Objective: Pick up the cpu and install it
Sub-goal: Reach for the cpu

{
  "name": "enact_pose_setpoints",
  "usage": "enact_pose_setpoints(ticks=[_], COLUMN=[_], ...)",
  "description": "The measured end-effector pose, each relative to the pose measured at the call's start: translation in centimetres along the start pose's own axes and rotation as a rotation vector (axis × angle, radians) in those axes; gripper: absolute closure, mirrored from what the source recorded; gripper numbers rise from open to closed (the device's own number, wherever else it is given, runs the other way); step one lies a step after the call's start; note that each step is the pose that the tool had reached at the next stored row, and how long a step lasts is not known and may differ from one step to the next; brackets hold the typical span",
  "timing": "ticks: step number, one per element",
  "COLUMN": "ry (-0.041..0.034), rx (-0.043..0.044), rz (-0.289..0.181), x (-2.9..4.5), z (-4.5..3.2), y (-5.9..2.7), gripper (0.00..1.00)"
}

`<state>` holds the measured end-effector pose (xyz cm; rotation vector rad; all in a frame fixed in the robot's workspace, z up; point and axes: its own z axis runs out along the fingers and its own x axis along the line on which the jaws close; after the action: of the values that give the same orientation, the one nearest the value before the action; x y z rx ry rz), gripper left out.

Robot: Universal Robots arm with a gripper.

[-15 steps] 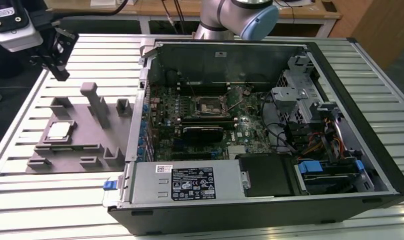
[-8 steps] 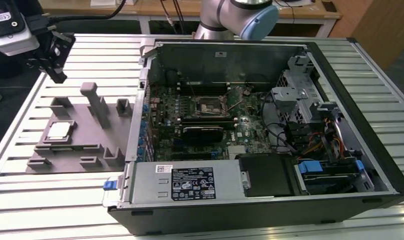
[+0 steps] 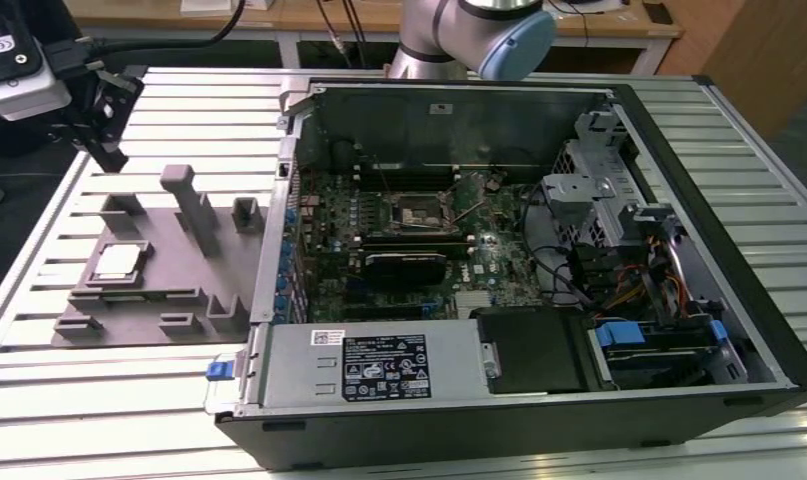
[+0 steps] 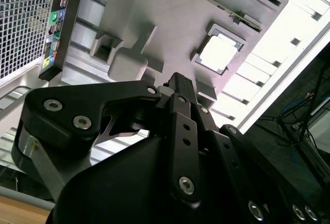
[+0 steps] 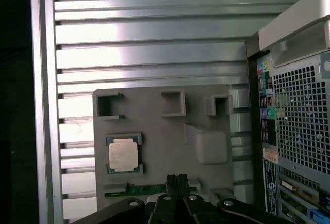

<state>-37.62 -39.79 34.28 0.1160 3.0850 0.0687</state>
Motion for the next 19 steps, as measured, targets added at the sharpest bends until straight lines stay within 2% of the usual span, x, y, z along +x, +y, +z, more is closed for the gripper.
enact_pose_setpoints(ticks=[19], ry=[0.0], rx=[0.0], rz=[0.0], x=[2.09], z=[1.96], y=[0.65], gripper=[0.89])
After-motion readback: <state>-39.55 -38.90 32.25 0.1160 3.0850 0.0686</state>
